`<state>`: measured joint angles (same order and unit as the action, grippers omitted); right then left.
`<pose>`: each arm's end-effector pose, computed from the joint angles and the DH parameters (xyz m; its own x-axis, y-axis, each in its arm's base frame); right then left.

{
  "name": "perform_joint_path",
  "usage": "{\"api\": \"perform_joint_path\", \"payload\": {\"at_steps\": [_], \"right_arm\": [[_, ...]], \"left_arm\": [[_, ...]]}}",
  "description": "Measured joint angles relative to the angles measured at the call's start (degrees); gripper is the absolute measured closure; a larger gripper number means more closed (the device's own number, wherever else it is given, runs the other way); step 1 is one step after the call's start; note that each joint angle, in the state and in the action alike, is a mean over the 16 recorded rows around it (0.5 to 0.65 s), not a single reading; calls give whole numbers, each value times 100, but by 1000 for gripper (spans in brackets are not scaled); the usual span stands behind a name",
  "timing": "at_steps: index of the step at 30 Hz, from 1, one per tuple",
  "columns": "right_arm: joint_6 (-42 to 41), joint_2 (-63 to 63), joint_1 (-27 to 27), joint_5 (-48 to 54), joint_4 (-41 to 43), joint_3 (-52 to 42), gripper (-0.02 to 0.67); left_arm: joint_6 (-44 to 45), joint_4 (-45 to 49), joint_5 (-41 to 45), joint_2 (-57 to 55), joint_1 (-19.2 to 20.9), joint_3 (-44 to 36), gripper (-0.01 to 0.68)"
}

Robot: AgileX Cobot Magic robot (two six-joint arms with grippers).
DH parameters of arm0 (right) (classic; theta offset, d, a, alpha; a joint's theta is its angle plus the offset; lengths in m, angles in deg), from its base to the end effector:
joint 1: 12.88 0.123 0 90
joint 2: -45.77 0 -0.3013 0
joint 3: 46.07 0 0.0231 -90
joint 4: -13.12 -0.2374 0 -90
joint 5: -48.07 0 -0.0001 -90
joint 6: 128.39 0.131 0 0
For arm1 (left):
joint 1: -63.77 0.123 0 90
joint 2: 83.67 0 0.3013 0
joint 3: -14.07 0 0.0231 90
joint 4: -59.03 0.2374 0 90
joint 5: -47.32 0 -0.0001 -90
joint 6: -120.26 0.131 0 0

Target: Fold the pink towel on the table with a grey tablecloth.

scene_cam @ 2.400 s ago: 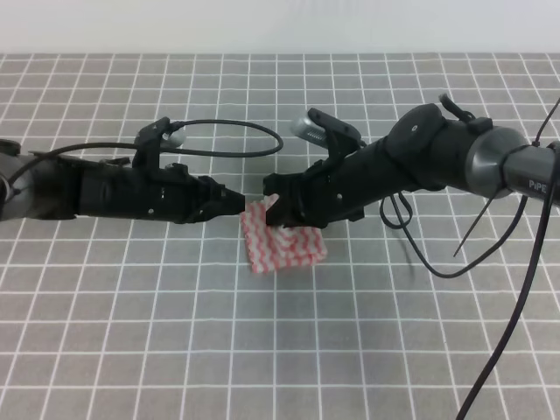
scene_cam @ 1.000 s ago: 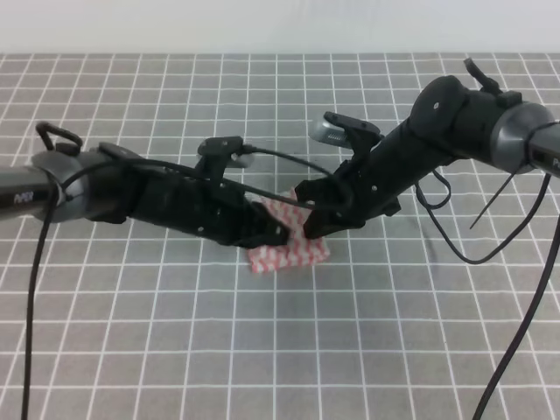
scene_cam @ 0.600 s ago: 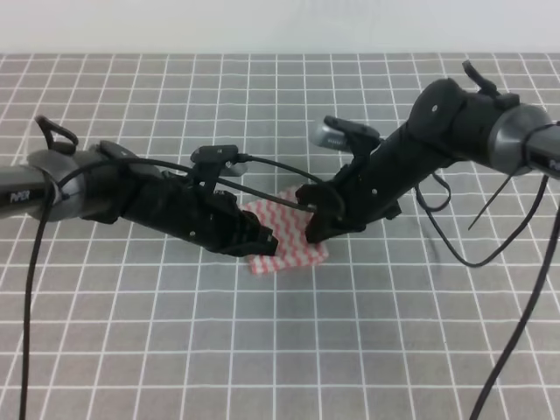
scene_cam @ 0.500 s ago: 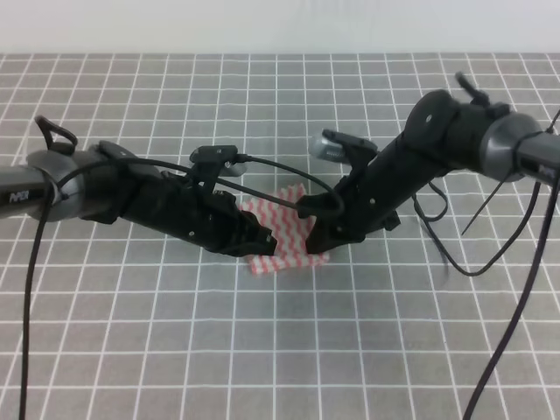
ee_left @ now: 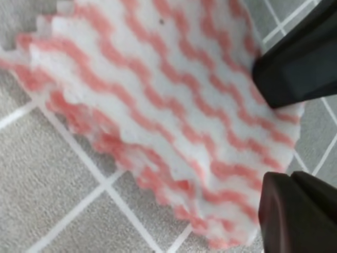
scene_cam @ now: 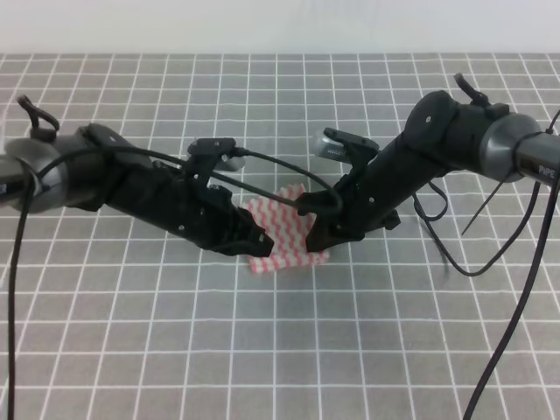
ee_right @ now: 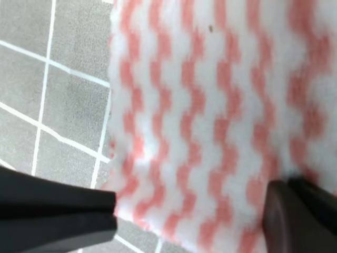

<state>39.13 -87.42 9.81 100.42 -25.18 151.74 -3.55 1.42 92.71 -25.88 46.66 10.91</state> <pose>0.4069 0.2398 0.1539 -0.9596 -0.1844 -0.2125 -0.2714 0.8057 0.5265 0.3721 -0.1970 0.1654 -0.7788 0.3602 -0.5135 0.6066 0.6407 -0.4707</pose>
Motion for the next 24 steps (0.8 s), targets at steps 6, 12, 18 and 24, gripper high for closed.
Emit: {"api": "perform_joint_path", "payload": {"at_steps": [6, 12, 18, 24], "right_arm": [[25, 3, -1, -7, -14, 0, 664], [29, 32, 0, 20, -53, 50, 664], [29, 100, -1, 28, -87, 226, 664], [29, 135, -1, -208, -109, 441, 664]], "left_arm": [[-84, 75, 1, -27, 5, 58, 677], [-105, 89, -94, 37, 70, 270, 677], [-110, -15, -312, 162, 158, 519, 676], [-111, -194, -612, 207, 217, 664, 675]]}}
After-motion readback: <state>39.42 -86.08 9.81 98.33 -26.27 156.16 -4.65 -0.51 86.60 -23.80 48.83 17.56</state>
